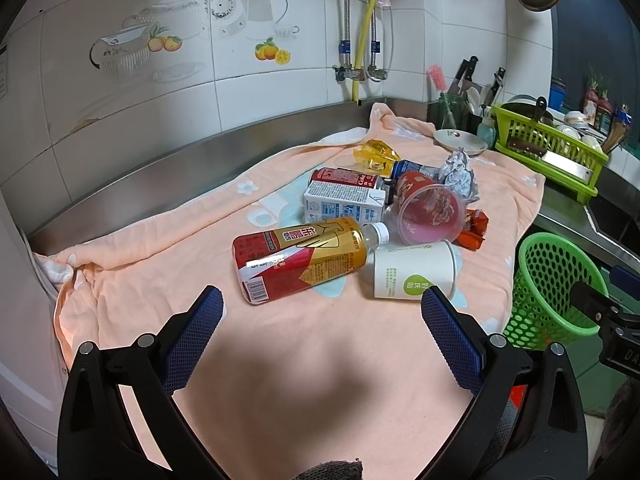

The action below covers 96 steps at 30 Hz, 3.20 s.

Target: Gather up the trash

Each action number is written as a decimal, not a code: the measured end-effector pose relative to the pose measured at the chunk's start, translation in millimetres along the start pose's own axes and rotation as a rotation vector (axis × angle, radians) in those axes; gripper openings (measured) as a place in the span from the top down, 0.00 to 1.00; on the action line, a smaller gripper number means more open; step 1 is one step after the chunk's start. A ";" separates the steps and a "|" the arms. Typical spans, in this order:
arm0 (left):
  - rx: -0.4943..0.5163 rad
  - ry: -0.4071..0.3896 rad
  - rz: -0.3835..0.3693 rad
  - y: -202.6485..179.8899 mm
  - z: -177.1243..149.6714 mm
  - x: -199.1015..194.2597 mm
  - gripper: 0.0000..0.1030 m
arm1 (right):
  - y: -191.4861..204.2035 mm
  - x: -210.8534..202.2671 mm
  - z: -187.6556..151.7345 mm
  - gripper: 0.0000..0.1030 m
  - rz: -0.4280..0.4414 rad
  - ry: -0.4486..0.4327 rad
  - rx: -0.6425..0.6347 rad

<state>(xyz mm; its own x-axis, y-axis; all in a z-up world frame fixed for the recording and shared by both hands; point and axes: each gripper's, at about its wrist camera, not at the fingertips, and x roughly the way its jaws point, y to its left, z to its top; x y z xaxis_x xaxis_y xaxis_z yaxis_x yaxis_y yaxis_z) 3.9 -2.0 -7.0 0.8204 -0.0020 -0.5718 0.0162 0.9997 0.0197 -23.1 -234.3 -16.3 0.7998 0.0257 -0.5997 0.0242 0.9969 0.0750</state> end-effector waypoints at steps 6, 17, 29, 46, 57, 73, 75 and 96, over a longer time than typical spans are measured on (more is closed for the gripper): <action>0.001 0.003 0.003 -0.3 1.0 1.8 0.05 | 2.9 2.6 0.4 0.06 0.003 0.005 -0.006; 0.003 0.006 0.004 0.8 0.3 5.4 0.05 | 6.8 5.5 0.6 0.06 0.010 0.012 -0.011; 0.023 0.007 0.002 -5.4 3.1 7.6 0.05 | 5.8 10.0 2.0 0.06 0.008 0.017 -0.002; 0.071 0.009 -0.013 -14.2 11.0 13.0 0.05 | 5.2 14.3 3.0 0.06 0.016 0.023 -0.009; 0.125 0.021 0.014 -5.0 18.4 27.8 0.05 | 15.2 33.3 19.3 0.06 0.133 0.031 -0.088; 0.149 0.089 -0.005 34.7 25.3 66.8 0.05 | 51.7 94.4 42.9 0.06 0.402 0.139 -0.342; 0.149 0.097 -0.010 36.7 24.4 71.5 0.05 | 57.0 99.3 44.9 0.06 0.418 0.141 -0.371; 0.206 0.137 -0.041 54.4 29.4 101.0 0.05 | 128.5 145.7 47.3 0.07 0.511 0.203 -0.787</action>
<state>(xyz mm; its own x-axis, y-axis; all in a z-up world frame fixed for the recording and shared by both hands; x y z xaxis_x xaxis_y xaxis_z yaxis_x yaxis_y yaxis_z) 104.5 51.5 -39.5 0.7316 -0.0249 -0.6813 0.1756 0.9725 0.1529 124.9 -106.0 -56.3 0.4814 0.4097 -0.7748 -0.7676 0.6239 -0.1470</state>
